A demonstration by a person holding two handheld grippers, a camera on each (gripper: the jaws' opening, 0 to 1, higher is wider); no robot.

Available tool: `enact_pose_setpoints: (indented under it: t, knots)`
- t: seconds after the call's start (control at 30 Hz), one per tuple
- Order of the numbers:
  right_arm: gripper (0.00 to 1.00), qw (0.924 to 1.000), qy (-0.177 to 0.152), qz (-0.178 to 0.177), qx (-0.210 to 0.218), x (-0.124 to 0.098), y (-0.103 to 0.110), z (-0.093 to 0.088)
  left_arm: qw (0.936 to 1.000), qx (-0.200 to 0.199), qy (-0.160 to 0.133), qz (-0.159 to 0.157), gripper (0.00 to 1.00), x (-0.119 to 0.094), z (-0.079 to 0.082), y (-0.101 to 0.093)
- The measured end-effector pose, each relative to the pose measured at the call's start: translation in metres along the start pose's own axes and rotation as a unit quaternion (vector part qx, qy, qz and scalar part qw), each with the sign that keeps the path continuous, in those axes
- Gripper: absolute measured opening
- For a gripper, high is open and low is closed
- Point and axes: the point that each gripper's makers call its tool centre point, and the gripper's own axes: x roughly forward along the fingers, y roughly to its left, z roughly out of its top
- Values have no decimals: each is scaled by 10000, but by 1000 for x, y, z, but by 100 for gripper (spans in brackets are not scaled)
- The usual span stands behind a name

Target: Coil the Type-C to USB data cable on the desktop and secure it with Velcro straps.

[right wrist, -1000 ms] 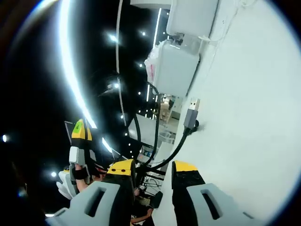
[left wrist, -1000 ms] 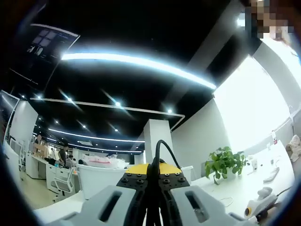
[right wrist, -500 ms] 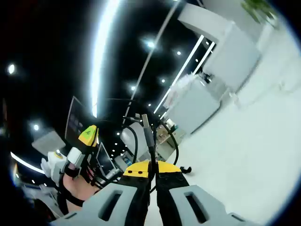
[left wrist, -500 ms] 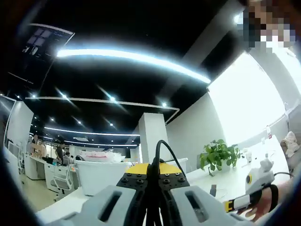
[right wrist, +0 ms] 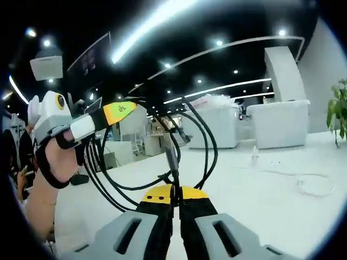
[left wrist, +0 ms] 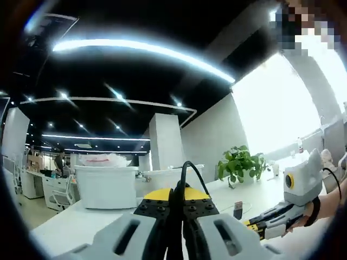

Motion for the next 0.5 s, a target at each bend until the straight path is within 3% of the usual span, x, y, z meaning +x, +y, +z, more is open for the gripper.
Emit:
enact_pose_setpoints:
  t: [0.1,0.23,0.3,0.4,0.47,0.5]
  knots:
    - [4,9967,-23,-264,-767,0,-8,10,9997,95,214,-110,8,1,-13,-6]
    - [4,9832,132,-589,-1724,1,-20,15,9987,107,415,-261,8,2,-25,-12]
    - [4,9758,161,-646,-2083,2,-24,18,9966,388,555,-460,8,1,-32,-19]
    - [4,9348,227,-852,-3440,3,-24,31,9909,1037,688,-512,7,3,-38,-27]
    - [4,9059,150,-1006,-4112,5,-21,41,9894,1132,723,-555,7,5,-40,-33]
    - [4,8959,116,-1054,-4315,5,-20,44,9894,1119,722,-582,7,5,-41,-35]
